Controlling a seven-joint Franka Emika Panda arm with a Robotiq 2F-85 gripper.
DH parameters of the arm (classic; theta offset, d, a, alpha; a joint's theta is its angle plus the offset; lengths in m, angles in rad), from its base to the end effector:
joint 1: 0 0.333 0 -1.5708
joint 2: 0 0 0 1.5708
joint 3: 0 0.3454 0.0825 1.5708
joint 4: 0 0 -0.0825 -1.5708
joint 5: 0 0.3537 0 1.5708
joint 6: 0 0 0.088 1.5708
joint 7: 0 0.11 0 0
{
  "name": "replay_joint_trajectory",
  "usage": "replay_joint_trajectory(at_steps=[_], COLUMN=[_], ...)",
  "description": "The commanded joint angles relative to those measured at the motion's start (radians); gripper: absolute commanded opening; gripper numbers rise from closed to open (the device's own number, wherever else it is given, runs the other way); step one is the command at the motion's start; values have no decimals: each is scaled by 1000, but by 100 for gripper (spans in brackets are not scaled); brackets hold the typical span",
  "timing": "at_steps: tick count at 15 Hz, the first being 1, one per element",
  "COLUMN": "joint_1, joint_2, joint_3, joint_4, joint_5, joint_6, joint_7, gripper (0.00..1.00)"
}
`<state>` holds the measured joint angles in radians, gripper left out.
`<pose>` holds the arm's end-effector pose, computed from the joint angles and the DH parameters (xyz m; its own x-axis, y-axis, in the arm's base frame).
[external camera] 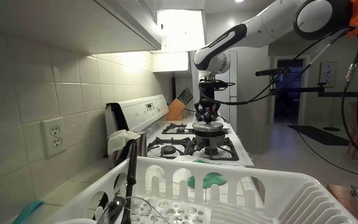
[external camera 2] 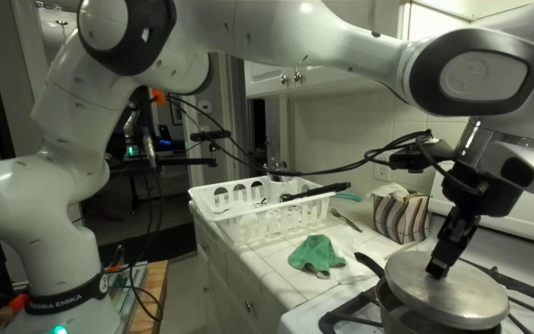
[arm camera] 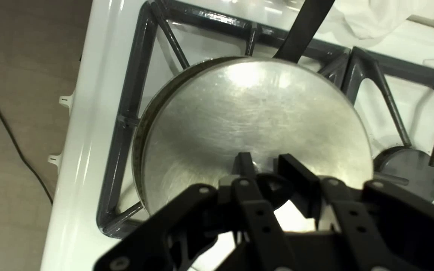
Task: Put the pan on the stove, then close it
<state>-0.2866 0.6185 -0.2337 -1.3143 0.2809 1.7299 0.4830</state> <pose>0.6308 -0.2867 0.4013 0.4920 -0.8409 -0.2256 -0.8660 -0.4993 -0.0275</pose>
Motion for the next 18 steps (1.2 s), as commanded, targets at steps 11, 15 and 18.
replay_joint_trajectory(at_steps=[11,15,18], joint_1=[22,24,26], joint_2=[-30,-28,-27], joint_3=[-17,-21,-21], joint_4=[-55,-65,-71], joint_5=[-45,-54,-59], joint_6=[20,24,26], joint_7=[37,39,40], gripper=[6,6,6])
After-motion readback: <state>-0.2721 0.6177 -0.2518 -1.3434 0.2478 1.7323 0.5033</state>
